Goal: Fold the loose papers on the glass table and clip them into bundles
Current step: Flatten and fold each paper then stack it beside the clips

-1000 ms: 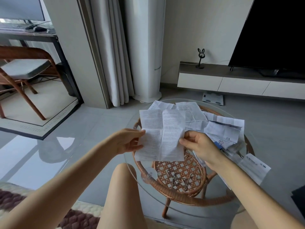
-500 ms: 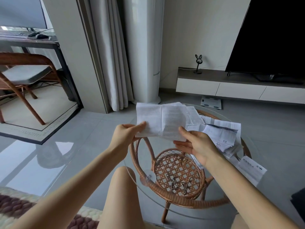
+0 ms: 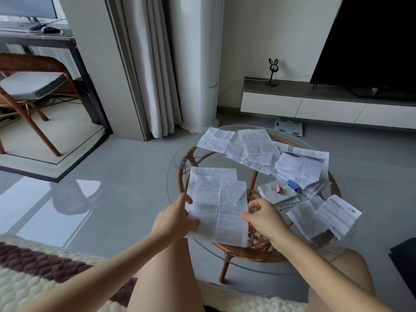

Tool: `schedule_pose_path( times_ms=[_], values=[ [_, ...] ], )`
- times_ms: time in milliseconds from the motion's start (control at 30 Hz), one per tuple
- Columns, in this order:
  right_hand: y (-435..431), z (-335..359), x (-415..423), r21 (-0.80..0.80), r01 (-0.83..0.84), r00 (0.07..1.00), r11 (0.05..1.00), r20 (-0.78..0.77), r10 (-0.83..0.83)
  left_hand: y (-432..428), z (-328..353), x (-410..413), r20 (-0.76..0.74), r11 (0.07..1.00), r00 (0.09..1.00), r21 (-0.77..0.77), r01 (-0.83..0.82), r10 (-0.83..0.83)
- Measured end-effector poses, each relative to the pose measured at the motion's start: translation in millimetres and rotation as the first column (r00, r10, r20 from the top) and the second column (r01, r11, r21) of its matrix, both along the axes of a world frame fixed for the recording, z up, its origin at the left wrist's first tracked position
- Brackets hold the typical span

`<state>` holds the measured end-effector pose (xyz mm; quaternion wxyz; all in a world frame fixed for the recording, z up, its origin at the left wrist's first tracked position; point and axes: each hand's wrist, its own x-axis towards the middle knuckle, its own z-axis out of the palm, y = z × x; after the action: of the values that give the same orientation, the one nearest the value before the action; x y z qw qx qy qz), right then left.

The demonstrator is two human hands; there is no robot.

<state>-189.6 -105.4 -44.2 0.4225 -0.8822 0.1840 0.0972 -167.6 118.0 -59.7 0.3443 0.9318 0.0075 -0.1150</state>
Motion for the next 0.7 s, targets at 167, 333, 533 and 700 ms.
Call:
schedule_pose_path(
  times_ms=[167,333,533,700],
  values=[
    [8.7,-0.8,18.0,-0.107,-0.003,0.997,0.994,0.072,0.011,-2.6,-3.8,5.1,-0.031,0.987,0.995,0.121,0.102,-0.099],
    [23.3,-4.7,37.6,-0.231,0.010,0.991,0.973,0.129,0.020,-5.8,7.8,17.7,-0.108,0.965,0.978,0.176,0.197,-0.180],
    [31.3,-12.5,53.5,-0.385,-0.054,0.983,0.921,0.144,0.117,-3.8,21.6,37.9,0.212,0.818,0.905,0.537,0.206,-0.368],
    [34.7,-10.9,66.2,-0.438,-0.084,0.976,0.895,0.144,0.162,-10.1,14.5,73.4,0.186,0.771,0.832,0.518,0.369,-0.523]
  ],
)
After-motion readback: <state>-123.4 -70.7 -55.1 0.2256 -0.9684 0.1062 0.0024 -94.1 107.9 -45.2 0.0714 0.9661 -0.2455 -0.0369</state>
